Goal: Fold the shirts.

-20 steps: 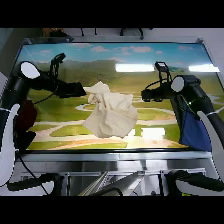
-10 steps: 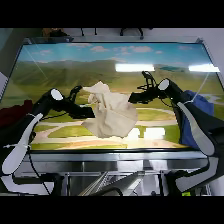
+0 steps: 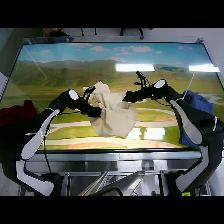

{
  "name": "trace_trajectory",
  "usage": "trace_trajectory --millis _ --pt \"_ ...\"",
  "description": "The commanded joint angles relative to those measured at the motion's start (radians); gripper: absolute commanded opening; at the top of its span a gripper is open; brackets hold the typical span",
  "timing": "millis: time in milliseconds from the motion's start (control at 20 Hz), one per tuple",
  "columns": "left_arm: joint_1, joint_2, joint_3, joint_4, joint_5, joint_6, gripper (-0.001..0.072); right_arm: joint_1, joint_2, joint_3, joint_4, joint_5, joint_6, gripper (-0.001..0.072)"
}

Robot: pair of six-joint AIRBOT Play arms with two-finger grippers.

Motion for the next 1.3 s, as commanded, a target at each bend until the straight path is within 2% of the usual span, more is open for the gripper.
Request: trace_trajectory --millis 0,350,500,700,800,950,1100,1250 --pt "-0.009 -0.020 0.076 0.000 -0.048 -0.002 0.0011 -0.001 0.010 0.003 0.044 0.028 -0.025 0.0020" --pt "0.065 0.171 0.089 0.006 -0.091 -0.002 0.0009 -0.039 0.125 0.004 0.047 0.026 -0.029 0.0020" --pt "0.136 0.329 0.109 0.004 -0.129 -0.002 0.0008 -0.103 0.269 0.023 0.096 0.023 -0.074 0.0019" --pt "0.257 0.604 0.300 -0.002 -0.151 -0.056 0.0008 -0.197 0.521 0.166 0.111 -0.007 -0.131 0.0019" --pt "0.291 0.710 0.432 -0.001 -0.131 -0.063 0.0008 -0.201 0.629 0.260 0.110 -0.027 -0.193 0.0019" --pt "0.333 0.824 0.591 0.010 -0.098 -0.065 0.0008 -0.202 0.749 0.353 0.064 -0.110 -0.227 0.0019" --pt "0.446 0.892 0.656 0.009 -0.084 -0.065 0.0008 -0.202 0.796 0.373 -0.026 -0.190 -0.228 0.0019" --pt "0.531 0.886 0.590 -0.058 -0.126 -0.065 0.0008 -0.202 0.729 0.372 -0.039 -0.138 -0.227 0.0020"
